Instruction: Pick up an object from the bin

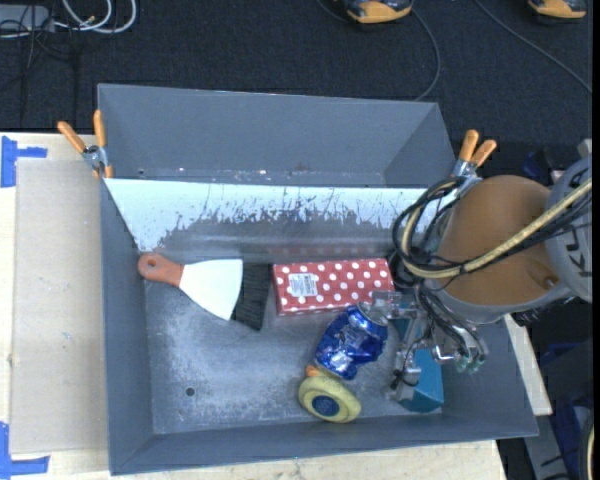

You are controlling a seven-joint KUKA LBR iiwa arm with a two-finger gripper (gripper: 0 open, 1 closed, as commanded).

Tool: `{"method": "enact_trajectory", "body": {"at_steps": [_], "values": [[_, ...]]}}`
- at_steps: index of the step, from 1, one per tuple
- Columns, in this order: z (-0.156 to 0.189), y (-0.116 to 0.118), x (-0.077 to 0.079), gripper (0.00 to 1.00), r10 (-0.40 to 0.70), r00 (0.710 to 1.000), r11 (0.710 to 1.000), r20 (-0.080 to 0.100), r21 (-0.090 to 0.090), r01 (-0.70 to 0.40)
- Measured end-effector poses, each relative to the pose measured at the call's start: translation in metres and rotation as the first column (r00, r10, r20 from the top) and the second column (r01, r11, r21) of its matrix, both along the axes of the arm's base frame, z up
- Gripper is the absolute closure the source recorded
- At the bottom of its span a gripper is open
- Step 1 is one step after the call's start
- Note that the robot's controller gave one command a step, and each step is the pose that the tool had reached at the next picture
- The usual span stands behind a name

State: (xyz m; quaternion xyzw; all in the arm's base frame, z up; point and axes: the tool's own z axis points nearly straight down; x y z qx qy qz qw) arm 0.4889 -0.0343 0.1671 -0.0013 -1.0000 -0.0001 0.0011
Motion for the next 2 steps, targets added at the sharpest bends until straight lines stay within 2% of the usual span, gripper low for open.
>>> {"method": "enact_trajectory", "body": {"at_steps": [1,2], "values": [[-0.058,0.004,0.026,0.00,0.064,0.998,0.998,0.002,0.001,-0.064],[-0.060,-0.004,0.039,0.00,0.050,0.999,0.999,-0.003,0.002,-0.050]]}}
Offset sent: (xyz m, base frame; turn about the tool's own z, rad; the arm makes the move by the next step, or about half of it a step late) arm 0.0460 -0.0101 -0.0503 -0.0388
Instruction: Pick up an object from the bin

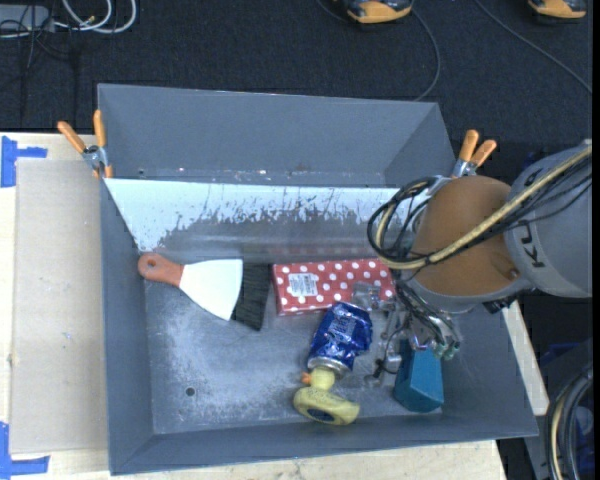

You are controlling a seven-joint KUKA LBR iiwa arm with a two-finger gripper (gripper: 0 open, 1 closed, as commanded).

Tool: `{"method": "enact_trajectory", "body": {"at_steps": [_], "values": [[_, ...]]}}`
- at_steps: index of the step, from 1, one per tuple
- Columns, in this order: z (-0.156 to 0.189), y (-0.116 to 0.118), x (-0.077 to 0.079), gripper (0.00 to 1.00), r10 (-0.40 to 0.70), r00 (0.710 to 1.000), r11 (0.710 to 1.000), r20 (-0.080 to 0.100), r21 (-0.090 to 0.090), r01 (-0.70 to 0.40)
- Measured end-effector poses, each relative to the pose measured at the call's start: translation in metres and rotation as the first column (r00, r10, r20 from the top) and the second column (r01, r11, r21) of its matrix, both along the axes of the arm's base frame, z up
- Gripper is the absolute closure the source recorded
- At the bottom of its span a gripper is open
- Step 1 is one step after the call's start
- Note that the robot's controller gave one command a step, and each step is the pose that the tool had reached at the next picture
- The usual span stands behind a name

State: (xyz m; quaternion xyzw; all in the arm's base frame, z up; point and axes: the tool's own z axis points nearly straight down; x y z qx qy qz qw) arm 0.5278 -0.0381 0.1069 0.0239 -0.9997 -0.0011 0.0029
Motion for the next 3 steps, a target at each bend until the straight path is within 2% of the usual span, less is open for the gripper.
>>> {"method": "enact_trajectory", "body": {"at_steps": [1,2,3], "values": [[-0.002,0.013,0.001,0.00,0.058,0.998,0.998,0.008,-0.001,-0.058],[-0.022,0.012,0.002,0.00,-0.146,0.989,0.989,0.001,0.000,0.146],[-0.030,0.034,-0.006,1.00,-0.241,0.970,0.971,0.040,0.002,0.241]]}}
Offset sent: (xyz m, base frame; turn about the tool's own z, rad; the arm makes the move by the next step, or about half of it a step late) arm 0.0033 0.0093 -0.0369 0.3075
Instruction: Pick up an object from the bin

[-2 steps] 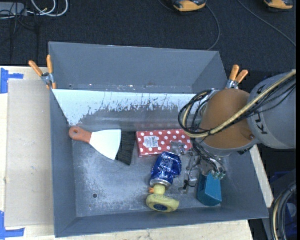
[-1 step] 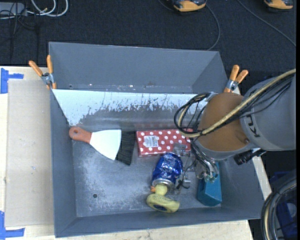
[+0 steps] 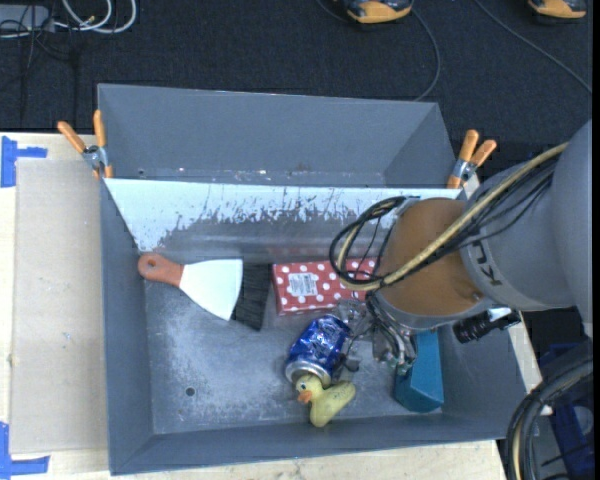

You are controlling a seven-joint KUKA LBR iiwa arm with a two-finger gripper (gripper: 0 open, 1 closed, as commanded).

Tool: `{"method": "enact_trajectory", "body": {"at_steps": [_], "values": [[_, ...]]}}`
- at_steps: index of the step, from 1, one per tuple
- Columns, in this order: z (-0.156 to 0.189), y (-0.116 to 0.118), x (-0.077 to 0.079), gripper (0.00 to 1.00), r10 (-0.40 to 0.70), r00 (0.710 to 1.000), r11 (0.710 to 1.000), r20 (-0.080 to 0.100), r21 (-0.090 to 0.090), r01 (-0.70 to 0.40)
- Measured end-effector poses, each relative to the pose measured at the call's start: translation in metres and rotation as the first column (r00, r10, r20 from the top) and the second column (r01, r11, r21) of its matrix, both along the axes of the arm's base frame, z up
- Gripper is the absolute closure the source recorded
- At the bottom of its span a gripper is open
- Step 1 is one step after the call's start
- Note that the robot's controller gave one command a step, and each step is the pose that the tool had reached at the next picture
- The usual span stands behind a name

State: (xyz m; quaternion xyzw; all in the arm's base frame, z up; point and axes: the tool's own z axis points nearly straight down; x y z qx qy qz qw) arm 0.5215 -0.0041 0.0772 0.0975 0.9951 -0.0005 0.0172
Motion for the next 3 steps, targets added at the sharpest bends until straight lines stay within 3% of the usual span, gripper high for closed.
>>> {"method": "enact_trajectory", "body": {"at_steps": [2,3], "values": [[0.002,0.000,0.000,1.00,0.000,1.000,1.000,0.000,0.000,0.000],[0.016,0.001,-0.004,1.00,0.002,1.000,1.000,-0.013,0.001,-0.002]]}}
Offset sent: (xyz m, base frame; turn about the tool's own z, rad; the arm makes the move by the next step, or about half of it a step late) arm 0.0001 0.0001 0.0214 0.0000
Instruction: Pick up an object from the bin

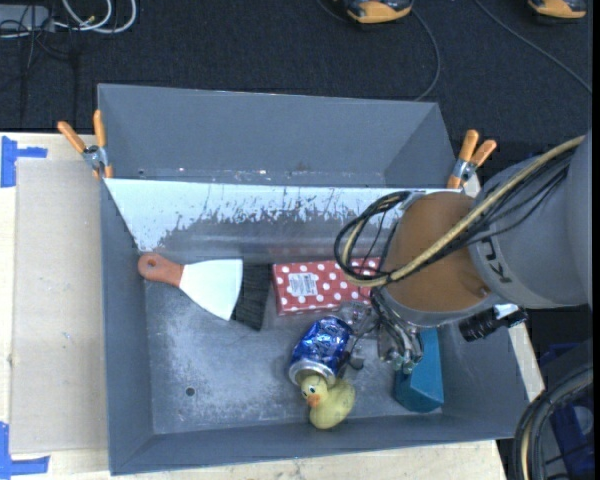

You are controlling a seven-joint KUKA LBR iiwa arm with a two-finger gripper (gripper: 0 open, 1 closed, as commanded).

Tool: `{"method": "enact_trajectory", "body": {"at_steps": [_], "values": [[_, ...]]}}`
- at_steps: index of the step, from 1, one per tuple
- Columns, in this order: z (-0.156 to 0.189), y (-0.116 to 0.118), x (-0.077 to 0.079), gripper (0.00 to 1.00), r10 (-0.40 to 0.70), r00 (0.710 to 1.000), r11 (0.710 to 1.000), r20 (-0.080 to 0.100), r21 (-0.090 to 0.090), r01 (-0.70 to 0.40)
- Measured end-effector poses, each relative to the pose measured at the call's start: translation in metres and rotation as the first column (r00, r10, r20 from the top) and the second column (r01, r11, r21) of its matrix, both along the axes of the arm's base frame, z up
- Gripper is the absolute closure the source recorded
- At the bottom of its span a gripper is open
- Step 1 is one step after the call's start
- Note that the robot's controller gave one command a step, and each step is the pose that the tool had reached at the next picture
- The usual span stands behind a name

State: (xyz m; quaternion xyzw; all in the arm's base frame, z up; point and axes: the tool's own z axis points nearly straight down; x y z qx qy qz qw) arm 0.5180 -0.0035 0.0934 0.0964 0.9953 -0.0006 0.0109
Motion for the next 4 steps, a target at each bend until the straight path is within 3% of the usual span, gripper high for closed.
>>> {"method": "enact_trajectory", "body": {"at_steps": [1,4], "values": [[0.018,0.000,0.002,1.00,0.000,1.000,1.000,0.007,0.000,0.000],[0.047,0.000,0.001,1.00,0.001,1.000,1.000,0.002,0.001,-0.001]]}}
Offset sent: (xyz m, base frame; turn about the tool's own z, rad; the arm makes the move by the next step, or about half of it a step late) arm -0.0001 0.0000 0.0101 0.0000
